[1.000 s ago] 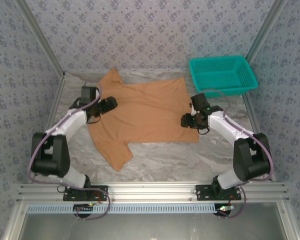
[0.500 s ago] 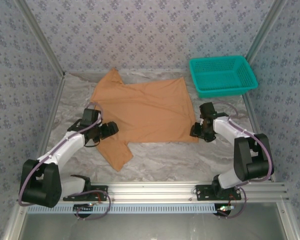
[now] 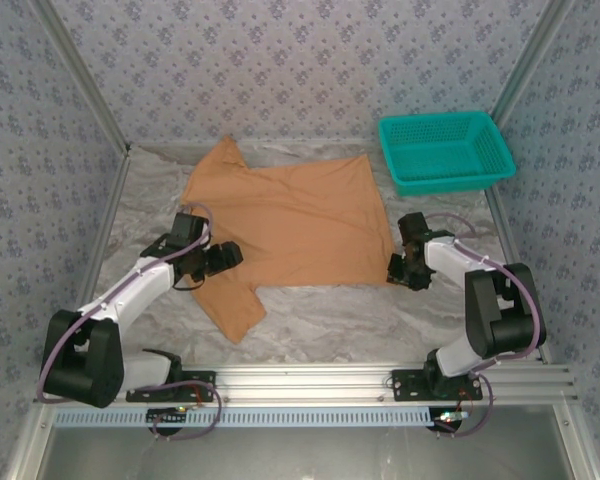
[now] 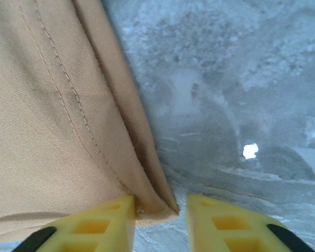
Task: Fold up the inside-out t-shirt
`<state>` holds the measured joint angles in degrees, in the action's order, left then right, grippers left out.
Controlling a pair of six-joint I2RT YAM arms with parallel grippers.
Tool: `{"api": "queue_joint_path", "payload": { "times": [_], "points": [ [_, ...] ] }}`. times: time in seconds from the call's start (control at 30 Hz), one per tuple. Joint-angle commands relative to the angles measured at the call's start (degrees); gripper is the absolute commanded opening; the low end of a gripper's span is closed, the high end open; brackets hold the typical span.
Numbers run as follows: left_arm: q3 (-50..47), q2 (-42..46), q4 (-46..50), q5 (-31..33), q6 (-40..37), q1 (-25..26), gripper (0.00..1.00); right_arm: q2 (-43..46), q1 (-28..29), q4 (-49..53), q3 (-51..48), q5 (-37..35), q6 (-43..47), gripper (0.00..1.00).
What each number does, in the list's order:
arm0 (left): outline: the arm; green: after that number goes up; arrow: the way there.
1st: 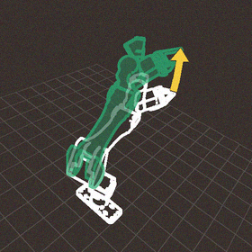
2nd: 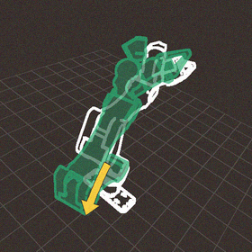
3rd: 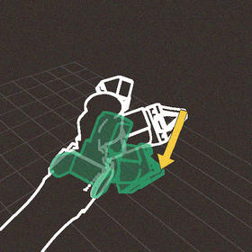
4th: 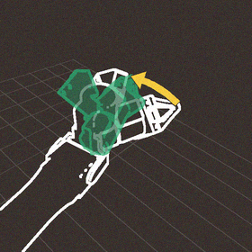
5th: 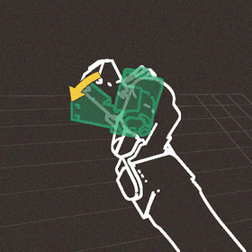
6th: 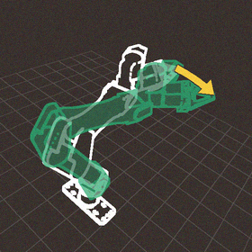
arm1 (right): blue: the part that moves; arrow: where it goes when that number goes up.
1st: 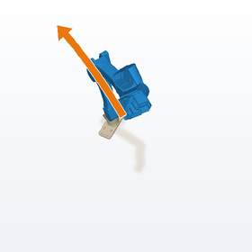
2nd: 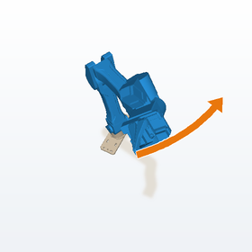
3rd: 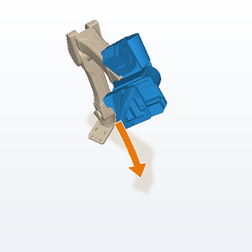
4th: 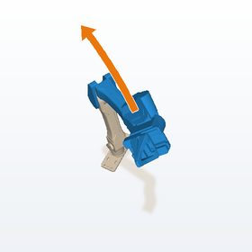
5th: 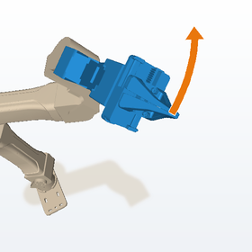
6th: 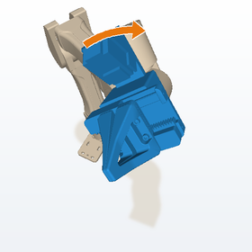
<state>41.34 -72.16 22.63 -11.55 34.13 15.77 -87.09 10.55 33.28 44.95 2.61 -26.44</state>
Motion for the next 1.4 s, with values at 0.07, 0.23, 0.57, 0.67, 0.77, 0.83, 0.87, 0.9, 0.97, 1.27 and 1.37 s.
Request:
{"api": "queue_joint_path", "payload": {
  "times": [0.07, 0.23, 0.57, 0.67, 0.77, 0.83, 0.87, 0.9, 0.97, 1.27, 1.37],
  "points": [
    [1.4, 0.6, 2.3, 0.1, -1.2, 0.2, 0.80, -3.0, 1.9, -3.7, 0.0, 2.3, -0.6, 0.21],
    [1.3, 2.9, 6.0, 0.3, -0.8, 1.2, 0.80, -2.6, 1.8, -2.8, 0.4, 2.8, 0.0, 0.07],
    [-3.8, 12.0, 22.6, 12.9, 9.5, 21.3, 0.75, -0.5, 1.8, -1.9, 1.0, 3.0, 1.1, 0.00],
    [-3.9, 12.0, 27.6, 16.4, 14.5, 29.5, 0.71, -0.1, 1.8, -1.7, 1.2, 3.2, 1.6, 0.00],
    [-4.0, 11.4, 29.1, 17.4, 18.9, 37.4, 0.65, 0.0, 1.8, -1.3, 1.5, 3.5, 2.4, 0.00],
    [-3.4, 9.6, 30.2, 16.7, 20.5, 40.5, 0.59, -0.1, 1.8, -1.4, 1.7, 3.6, 2.8, 0.00],
    [-3.2, 8.5, 30.5, 16.0, 21.3, 41.6, 0.56, -0.1, 1.8, -1.3, 1.8, 3.8, 3.0, 0.00],
    [-3.4, 7.5, 30.2, 15.3, 22.1, 42.6, 0.53, 0.1, 1.8, -1.4, 1.8, 3.9, 3.0, 0.00],
    [-4.6, 6.3, 27.8, 13.1, 23.5, 44.2, 0.49, 0.1, 1.8, -1.4, 1.7, 3.9, 3.3, 0.00],
    [-6.2, 1.8, 21.5, 11.2, 22.2, 44.2, 0.49, 1.1, 1.6, -1.8, 0.6, 4.2, 3.3, 0.00],
    [-6.8, 0.3, 19.9, 11.2, 21.8, 43.6, 0.48, 1.2, 1.5, -1.6, 0.7, 4.3, 3.4, 0.00]
  ]
}}
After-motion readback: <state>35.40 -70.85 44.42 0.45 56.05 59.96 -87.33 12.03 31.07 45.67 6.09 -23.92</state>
